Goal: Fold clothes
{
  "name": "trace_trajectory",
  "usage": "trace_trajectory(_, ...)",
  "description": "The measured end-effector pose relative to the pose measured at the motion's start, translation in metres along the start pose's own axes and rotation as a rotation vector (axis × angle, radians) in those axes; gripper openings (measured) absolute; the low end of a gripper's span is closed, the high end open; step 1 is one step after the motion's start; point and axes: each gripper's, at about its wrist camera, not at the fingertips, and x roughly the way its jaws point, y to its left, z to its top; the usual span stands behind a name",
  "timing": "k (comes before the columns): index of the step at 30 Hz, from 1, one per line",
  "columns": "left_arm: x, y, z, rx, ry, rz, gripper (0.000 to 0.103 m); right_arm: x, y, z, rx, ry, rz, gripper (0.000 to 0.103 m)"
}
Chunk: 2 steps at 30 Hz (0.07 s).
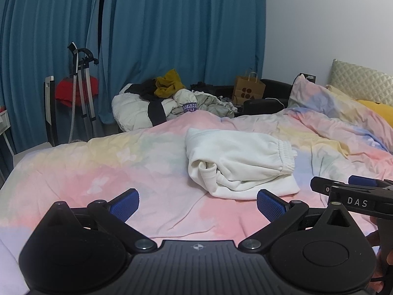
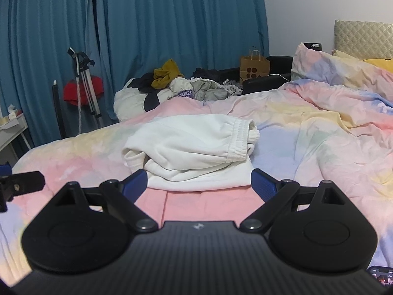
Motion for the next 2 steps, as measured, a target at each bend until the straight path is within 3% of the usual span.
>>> trace_trajectory(2,-0.0003,0.0000,0.0000,0.000,0.000,-0.004,0.103,0.0004,-0.0002,0.0001,-0.002,0.000,0.000,0.093)
